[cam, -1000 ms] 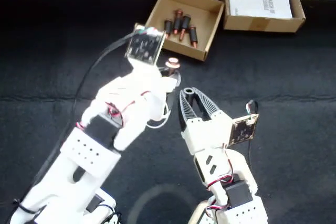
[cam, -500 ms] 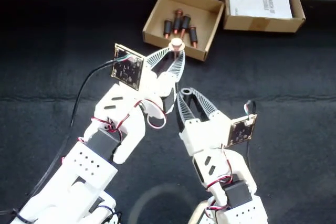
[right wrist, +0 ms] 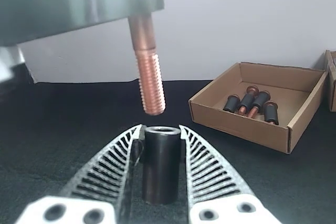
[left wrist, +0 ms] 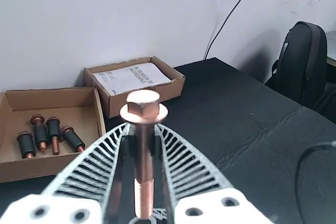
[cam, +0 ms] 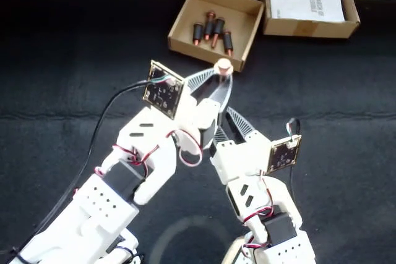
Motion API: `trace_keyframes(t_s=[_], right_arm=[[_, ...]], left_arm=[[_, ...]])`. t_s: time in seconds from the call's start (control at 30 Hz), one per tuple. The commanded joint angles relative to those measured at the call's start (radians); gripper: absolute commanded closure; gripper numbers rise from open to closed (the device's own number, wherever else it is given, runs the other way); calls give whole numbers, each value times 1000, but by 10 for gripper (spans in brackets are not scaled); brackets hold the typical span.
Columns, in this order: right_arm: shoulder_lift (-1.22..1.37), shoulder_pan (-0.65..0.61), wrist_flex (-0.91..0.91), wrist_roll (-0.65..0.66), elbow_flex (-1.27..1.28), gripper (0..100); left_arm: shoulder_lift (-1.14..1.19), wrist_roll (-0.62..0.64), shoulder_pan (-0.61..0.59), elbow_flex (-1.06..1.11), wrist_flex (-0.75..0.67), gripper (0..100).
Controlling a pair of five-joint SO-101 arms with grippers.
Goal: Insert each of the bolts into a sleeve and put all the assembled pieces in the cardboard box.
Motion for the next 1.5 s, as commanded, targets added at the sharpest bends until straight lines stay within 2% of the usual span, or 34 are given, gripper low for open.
trace_keyframes(t_s=[0.0,0.27,0.47,0.97,1.27,1.33,1.47], right_arm=[[-25,-1,-22,11,134,991],[-25,-1,-22,11,134,991],[-25,-4,-19,11,134,991],[-25,-1,-21,43,134,991],[-25,1,-24,43,134,991],[-25,1,-24,43,134,991],[-25,1,-24,43,134,991]], left_arm=[[-47,-2,18,-54,49,992],[-79,-2,12,21,41,992],[-73,-9,-38,19,-68,992],[36,-3,-38,2,-66,992],[41,0,8,10,-43,992],[35,29,38,30,15,992],[35,167,74,68,91,992]])
